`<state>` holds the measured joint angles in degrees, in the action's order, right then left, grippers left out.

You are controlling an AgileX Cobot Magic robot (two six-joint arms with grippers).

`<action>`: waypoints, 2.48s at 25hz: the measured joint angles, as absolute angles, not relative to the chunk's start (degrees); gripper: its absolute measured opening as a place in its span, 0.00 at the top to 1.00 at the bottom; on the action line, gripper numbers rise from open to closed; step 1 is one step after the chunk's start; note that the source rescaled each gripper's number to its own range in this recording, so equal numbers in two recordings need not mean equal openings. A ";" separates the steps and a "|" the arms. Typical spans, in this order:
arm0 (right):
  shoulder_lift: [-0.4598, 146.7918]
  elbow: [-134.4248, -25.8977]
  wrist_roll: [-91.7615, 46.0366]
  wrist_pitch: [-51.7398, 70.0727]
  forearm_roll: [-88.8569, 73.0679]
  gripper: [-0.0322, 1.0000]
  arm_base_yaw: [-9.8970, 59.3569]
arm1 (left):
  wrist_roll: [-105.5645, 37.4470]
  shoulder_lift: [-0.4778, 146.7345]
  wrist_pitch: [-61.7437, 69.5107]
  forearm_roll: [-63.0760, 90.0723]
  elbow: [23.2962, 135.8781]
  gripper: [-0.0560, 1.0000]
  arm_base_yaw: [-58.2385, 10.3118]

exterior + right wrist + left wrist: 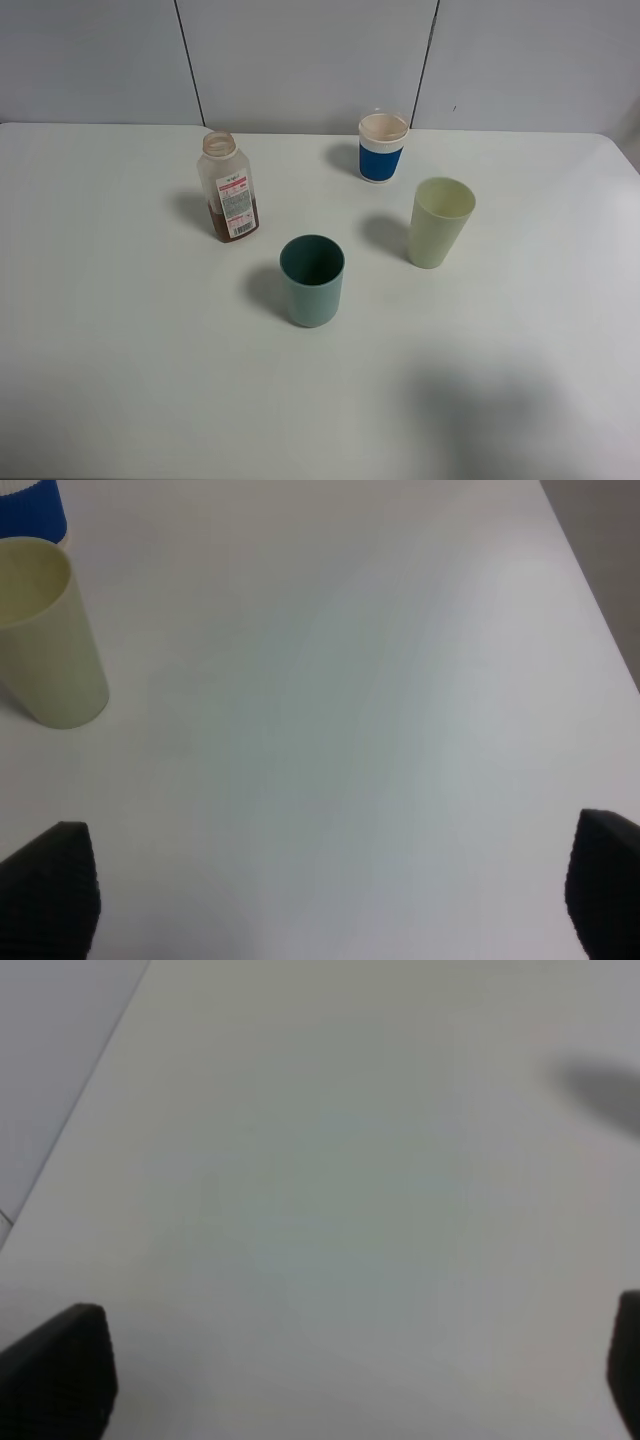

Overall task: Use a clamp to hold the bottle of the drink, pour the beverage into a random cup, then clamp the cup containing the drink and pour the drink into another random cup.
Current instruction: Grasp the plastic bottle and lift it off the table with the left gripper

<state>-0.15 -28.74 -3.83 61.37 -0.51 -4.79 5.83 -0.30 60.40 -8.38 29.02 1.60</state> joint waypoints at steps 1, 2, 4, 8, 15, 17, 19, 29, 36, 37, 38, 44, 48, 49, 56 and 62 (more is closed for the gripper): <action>-0.15 -28.74 -3.83 61.37 -0.51 0.23 -4.79 | 5.83 -0.30 60.40 -8.38 29.02 0.00 1.60; -0.15 -28.74 -3.83 61.37 -0.51 0.23 -4.79 | 5.83 -0.30 60.40 -8.38 29.02 0.00 1.60; -0.15 -28.74 -3.83 61.37 -0.51 0.23 -4.79 | 5.83 -0.30 60.40 -8.38 29.02 0.00 1.60; -0.15 -28.74 -3.83 61.37 -0.51 0.23 -4.79 | 5.83 -0.30 60.40 -8.38 29.02 0.00 1.60; -0.15 -28.74 -3.83 61.37 -0.51 0.23 -4.79 | 5.83 -0.30 60.40 -8.38 29.02 0.00 1.60; -0.15 -28.74 -3.83 61.37 -0.51 0.23 -4.79 | 5.57 -0.30 60.40 -8.33 29.02 0.00 1.60; -0.15 -28.74 -3.83 61.37 -0.51 0.23 -4.79 | 4.99 -0.30 60.18 -8.03 29.11 0.00 1.60; -0.15 -28.74 -3.83 61.37 -0.51 0.23 -4.79 | 2.11 10.24 45.48 -6.41 31.84 0.00 1.60; -0.15 -28.74 -3.83 61.37 -0.51 0.23 -4.79 | 1.12 24.43 37.82 -5.90 31.84 0.00 1.60; -0.15 -28.74 -3.83 61.37 -0.51 0.23 -4.79 | 0.34 26.71 36.86 -5.61 31.84 0.00 1.60; -0.15 -28.74 -3.83 61.37 -0.51 0.23 -4.79 | -0.33 28.65 35.93 -5.18 31.84 0.00 1.60; -0.15 -28.74 -3.83 61.37 -0.51 0.23 -4.79 | -4.80 42.87 31.99 0.58 31.84 0.00 1.60; -0.15 -28.74 -3.83 61.37 -0.51 0.23 -4.79 | -5.36 50.87 31.82 2.63 31.84 0.00 1.60; -0.15 -28.74 -3.83 61.37 -0.51 0.23 -4.79 | -5.41 52.47 31.82 3.22 31.84 0.00 1.60; -0.15 -28.74 -3.83 61.37 -0.51 0.23 -4.79 | -8.05 61.57 30.21 6.69 31.84 0.00 -2.25; -0.15 -28.74 -3.83 61.37 -0.51 0.23 -4.79 | -7.88 66.97 26.37 6.82 31.90 0.00 -8.12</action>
<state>-0.15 -28.74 -3.83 61.37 -0.51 -4.79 -7.88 66.97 26.37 6.82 31.90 -8.12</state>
